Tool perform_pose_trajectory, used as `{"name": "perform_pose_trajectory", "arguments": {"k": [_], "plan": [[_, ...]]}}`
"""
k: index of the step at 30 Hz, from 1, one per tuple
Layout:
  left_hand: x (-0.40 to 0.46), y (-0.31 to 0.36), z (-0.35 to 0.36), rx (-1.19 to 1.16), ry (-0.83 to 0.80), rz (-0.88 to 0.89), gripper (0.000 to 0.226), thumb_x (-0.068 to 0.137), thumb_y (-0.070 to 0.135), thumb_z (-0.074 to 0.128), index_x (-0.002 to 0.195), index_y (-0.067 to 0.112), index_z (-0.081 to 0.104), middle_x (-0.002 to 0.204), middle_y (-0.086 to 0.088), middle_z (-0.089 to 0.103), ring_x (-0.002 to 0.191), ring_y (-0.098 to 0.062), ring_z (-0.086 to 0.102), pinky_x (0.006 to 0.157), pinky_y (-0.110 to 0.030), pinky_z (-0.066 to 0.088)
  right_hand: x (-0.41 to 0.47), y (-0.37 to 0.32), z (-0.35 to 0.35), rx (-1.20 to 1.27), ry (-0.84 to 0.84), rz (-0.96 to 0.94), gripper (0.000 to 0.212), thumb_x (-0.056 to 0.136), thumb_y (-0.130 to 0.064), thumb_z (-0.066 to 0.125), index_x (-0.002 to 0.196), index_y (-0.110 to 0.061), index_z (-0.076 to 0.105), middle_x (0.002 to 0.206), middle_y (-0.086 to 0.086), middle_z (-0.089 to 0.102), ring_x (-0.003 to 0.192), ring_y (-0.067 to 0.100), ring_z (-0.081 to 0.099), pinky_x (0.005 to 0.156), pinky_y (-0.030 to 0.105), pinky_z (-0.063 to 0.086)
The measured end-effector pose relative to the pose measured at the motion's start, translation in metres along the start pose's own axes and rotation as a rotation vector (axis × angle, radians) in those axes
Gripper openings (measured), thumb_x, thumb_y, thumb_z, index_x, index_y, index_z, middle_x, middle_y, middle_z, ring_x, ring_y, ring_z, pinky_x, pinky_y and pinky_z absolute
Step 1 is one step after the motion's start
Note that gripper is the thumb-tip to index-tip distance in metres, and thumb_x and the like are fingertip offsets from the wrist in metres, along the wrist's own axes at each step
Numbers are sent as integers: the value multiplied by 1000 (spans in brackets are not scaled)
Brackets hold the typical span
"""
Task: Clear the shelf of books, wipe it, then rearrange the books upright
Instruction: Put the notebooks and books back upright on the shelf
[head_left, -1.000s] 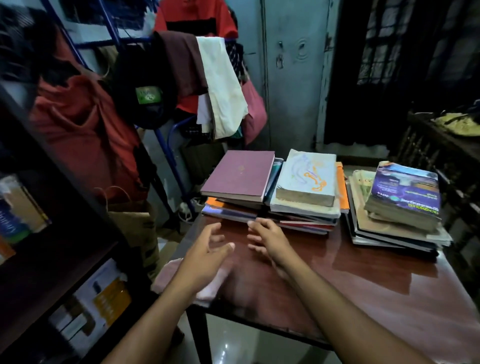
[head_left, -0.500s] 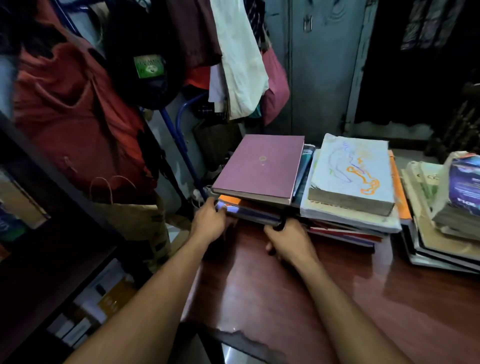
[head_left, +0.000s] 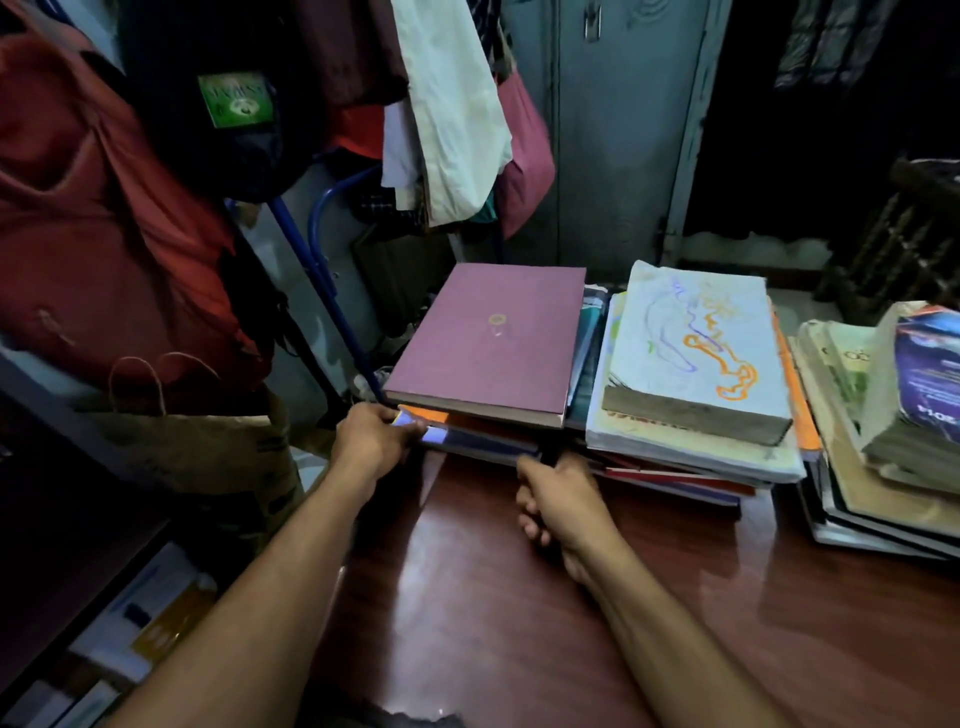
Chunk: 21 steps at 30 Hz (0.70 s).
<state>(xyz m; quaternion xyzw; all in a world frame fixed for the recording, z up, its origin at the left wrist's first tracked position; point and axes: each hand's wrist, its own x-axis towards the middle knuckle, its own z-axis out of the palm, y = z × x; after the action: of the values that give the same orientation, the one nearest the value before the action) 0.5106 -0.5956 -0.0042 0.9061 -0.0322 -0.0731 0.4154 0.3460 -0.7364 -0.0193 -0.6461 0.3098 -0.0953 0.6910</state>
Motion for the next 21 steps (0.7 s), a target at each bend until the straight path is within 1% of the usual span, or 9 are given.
{"name": "perform_pose_trajectory", "arguments": {"k": [3,6,7,9,11,13,15,18,21], "plan": [[-14,-10,-12,11,10,-17,19,78,32,86,70,20,73,64,-4,68,57,-19,59,60,-31,49,-6,-1,2,-93,40,-49,15,93,-17,53,80,-13,47,47,-1,49,33,17,43,36,19,25],[-39,-19,-23,34,30,-33,33,79,31,86,62,23,58,68,-3,67,66,-22,62,72,-38,55,-11,-5,1,-204,22,-60,24,98,-20,49,77,-11,52,57,8,55,41,25,50,38,25,31],[-50,-22,-27,53,37,-31,35,79,31,85,63,23,56,70,-4,66,68,-22,62,70,-36,52,-14,-7,0,-255,-4,-47,27,99,-22,47,78,-8,56,54,9,56,42,26,51,39,26,33],[-72,-31,-30,95,54,-1,32,81,32,84,65,20,59,70,-1,66,67,-21,61,62,-32,43,-17,-7,-5,-352,-63,-27,24,100,-23,44,92,-7,60,47,7,56,35,23,48,36,21,33],[-94,-39,-35,126,80,47,27,80,34,83,70,17,65,68,0,66,64,-17,59,60,-31,43,-26,-8,-13,-419,-92,-46,18,101,-26,44,105,-16,58,43,5,56,29,17,44,35,18,33],[-116,-44,-39,179,92,81,26,81,35,82,75,15,67,69,-3,64,62,-17,54,57,-32,42,-38,-7,-19,-469,-104,-67,13,102,-31,44,101,-23,54,46,5,57,31,17,43,38,19,34],[-135,-46,-46,210,59,117,18,84,35,79,82,23,66,68,-2,59,67,-22,54,55,-31,35,-49,-3,-24,-498,-101,-83,12,101,-34,45,100,-26,54,46,4,57,32,17,45,39,19,35],[-159,-51,-56,242,18,137,13,85,38,77,93,33,68,74,0,59,79,-25,61,59,-29,35,-68,3,-35,-483,-128,-127,18,100,-22,47,113,-26,58,43,1,54,34,17,46,37,21,36],[-180,-65,-64,251,6,100,22,84,40,78,77,25,65,66,6,60,71,-20,59,57,-30,37,-88,7,-52,-522,-216,-181,21,99,-14,50,116,-18,61,45,-2,56,35,15,50,35,24,39]]}}
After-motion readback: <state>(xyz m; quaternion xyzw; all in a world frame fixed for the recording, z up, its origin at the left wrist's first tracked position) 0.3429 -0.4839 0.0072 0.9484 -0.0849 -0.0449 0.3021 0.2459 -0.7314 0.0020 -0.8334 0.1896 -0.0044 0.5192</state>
